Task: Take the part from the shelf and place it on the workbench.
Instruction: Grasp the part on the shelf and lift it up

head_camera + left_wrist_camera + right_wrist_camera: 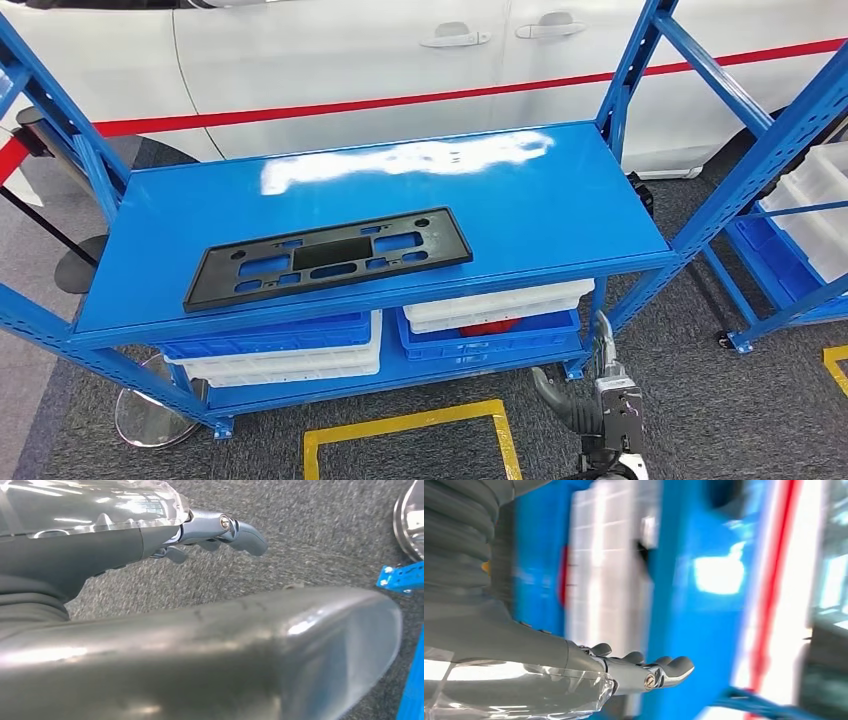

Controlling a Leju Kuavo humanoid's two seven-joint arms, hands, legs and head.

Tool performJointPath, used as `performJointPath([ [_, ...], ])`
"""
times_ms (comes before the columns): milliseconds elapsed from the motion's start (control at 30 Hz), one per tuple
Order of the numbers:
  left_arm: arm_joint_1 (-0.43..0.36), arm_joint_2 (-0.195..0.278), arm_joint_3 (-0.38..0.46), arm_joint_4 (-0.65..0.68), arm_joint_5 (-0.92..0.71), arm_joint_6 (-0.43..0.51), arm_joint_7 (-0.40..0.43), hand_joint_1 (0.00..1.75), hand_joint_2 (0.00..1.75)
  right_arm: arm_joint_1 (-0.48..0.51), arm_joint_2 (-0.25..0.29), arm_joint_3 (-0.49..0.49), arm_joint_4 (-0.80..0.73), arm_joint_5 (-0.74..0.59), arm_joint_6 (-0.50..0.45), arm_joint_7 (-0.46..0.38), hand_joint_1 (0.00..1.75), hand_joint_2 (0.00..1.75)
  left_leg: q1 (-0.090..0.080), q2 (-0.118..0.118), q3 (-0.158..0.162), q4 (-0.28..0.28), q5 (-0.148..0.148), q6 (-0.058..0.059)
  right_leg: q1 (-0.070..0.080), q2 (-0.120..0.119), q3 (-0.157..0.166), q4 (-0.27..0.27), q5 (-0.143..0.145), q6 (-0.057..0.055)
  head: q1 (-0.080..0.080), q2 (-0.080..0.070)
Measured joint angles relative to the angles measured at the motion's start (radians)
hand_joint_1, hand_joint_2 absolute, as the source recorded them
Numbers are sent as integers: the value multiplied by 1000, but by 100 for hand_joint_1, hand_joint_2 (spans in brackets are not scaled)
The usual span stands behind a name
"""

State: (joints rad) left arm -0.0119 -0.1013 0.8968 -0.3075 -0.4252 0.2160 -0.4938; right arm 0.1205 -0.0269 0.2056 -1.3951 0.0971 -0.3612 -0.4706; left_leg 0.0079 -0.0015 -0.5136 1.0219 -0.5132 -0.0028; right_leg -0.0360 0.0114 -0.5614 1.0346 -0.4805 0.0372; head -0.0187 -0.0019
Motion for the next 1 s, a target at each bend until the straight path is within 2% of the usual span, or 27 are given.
performJointPath([
  [233,-15,-5,65,15,-83,9,-56,0,0,-41,-38,116,-196,52,35,-1,0,175,-7,-1,-5,8,-1,10,-8,0,-1,-2,5,10,0,0],
  [333,-22,-8,89,21,-122,13,-81,0,0,-63,-45,171,-265,90,45,2,0,175,-3,1,-3,-5,9,22,-7,0,0,-8,8,21,0,0],
  [367,-24,-10,95,22,-133,16,-88,0,0,-69,-46,186,-283,111,41,3,0,175,1,2,1,-15,16,29,-6,-1,-6,5,-3,22,1,0],
  [400,-26,-13,99,23,-143,18,-94,0,0,-74,-47,201,-298,135,33,5,0,175,4,4,4,-24,23,34,-4,-3,-22,37,-23,21,1,0],
  [467,-28,-18,107,26,-159,22,-103,0,0,-81,-49,225,-319,189,12,11,0,175,4,6,5,-30,29,40,-2,-6,-83,161,-84,19,2,0],
  [500,-28,-20,111,28,-166,23,-106,0,0,-83,-49,236,-326,219,-1,15,0,175,3,6,4,-30,29,41,0,-6,-116,223,-105,19,1,0],
  [533,-28,-22,114,30,-173,24,-108,0,0,-84,-49,247,-332,253,-14,19,0,175,2,6,4,-29,28,40,1,-6,-137,260,-108,18,1,0],
  [567,-29,-23,116,32,-180,26,-111,0,0,-84,-49,256,-339,288,-27,23,0,175,2,5,6,-29,26,38,1,-6,-139,257,-90,17,1,0],
  [600,-29,-25,118,33,-187,27,-113,0,0,-86,-49,264,-345,326,-39,26,0,175,2,3,9,-28,24,36,2,-6,-123,215,-55,14,2,0],
  [633,-29,-27,119,35,-192,28,-115,0,0,-90,-49,271,-352,362,-49,30,0,175,2,2,14,-27,20,32,3,-7,-93,144,-14,9,2,0],
  [667,-30,-29,121,36,-198,29,-116,0,0,-95,-49,276,-356,397,-59,34,0,175,0,2,15,-25,15,26,5,-9,-62,78,14,5,2,0],
  [700,-31,-30,122,37,-204,29,-117,0,0,-102,-48,282,-360,434,-69,37,0,175,-2,1,15,-23,11,20,8,-10,-40,28,30,-1,1,0],
  [733,-33,-30,122,38,-209,31,-119,0,0,-108,-47,287,-363,468,-79,39,0,175,-3,2,14,-21,8,13,11,-10,-29,1,33,-6,1,0],
  [800,-37,-31,123,40,-221,34,-121,0,0,-119,-45,299,-365,540,-97,47,0,175,-3,2,11,-23,6,1,16,-9,-30,-3,27,-18,0,0],
  [867,-40,-33,123,41,-232,37,-123,0,0,-137,-44,317,-363,607,-113,60,0,175,1,3,9,-11,-6,-10,14,-9,-27,-10,28,-32,0,0],
  [933,-44,-33,124,43,-242,39,-125,0,0,-163,-44,346,-356,669,-129,83,0,175,4,2,-29,71,-53,-20,11,-12,-24,-16,29,-43,-2,0],
  [1000,-45,-33,124,45,-250,39,-125,0,0,-184,-44,381,-342,719,-141,115,0,175,5,2,-102,208,-110,-27,13,-14,-23,-16,27,-49,-3,0],
])
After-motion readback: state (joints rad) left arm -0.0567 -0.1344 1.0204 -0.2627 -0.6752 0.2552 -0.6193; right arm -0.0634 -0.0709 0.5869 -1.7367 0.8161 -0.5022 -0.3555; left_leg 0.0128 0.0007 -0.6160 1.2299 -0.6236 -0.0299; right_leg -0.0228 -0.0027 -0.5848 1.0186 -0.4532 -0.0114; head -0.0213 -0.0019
